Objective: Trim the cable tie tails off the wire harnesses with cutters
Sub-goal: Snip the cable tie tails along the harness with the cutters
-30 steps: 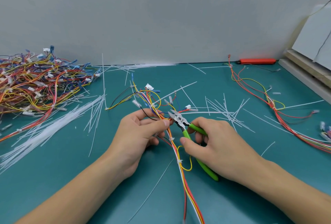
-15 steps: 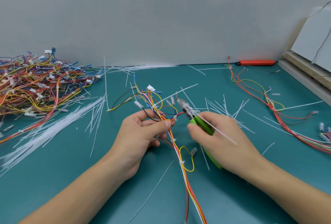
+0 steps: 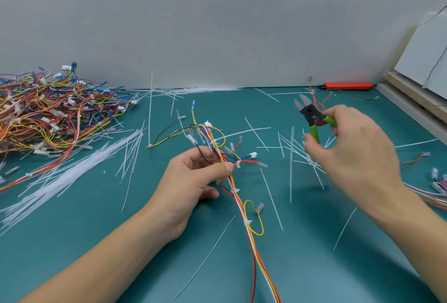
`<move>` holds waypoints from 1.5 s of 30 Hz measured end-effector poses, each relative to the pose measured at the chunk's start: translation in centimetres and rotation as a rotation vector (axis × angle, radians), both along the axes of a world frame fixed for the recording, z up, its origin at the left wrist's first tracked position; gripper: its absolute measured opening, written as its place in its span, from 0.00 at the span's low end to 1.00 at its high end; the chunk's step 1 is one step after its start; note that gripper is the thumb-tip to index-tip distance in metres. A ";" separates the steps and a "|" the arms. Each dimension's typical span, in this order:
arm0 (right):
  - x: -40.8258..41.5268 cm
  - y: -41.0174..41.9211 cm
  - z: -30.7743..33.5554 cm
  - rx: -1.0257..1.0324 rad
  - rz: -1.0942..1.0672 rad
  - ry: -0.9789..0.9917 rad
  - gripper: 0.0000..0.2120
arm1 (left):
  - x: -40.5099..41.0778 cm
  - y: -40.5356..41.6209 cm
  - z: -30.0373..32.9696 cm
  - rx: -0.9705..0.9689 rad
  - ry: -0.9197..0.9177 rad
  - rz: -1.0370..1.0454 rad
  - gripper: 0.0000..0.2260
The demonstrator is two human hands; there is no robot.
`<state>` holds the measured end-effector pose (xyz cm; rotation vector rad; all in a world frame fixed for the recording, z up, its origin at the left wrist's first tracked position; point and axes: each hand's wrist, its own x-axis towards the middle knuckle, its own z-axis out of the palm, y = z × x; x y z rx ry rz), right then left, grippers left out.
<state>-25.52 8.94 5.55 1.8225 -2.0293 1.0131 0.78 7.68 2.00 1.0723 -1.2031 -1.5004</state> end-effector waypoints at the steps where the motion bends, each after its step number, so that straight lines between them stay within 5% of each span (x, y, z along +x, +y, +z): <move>1: -0.4 -0.1 0.1 0.010 -0.012 -0.061 0.11 | 0.0 0.0 0.1 0.000 -0.004 -0.005 0.08; 6: -0.1 -0.4 -0.1 0.090 0.084 -0.510 0.10 | 0.2 -0.1 0.7 0.067 0.048 -0.058 0.15; 11: 3.2 1.1 0.6 0.330 0.498 -1.213 0.09 | -0.2 0.1 0.2 -0.032 -0.079 -0.114 0.12; 15: 5.1 2.2 0.0 0.473 0.657 -1.237 0.05 | -0.8 0.5 -0.2 -0.153 -0.189 -0.147 0.17; 22: 5.4 2.0 -0.5 0.489 0.659 -1.552 0.05 | -0.8 0.7 -0.4 -0.194 -0.206 -0.149 0.12; 33: 5.6 2.4 -0.5 0.492 0.773 -1.527 0.03 | -0.8 0.8 -0.5 -0.185 -0.213 -0.169 0.08; 45: 6.0 2.7 -0.1 0.518 0.720 -1.118 0.05 | -0.9 0.9 -0.5 -0.246 -0.187 -0.156 0.08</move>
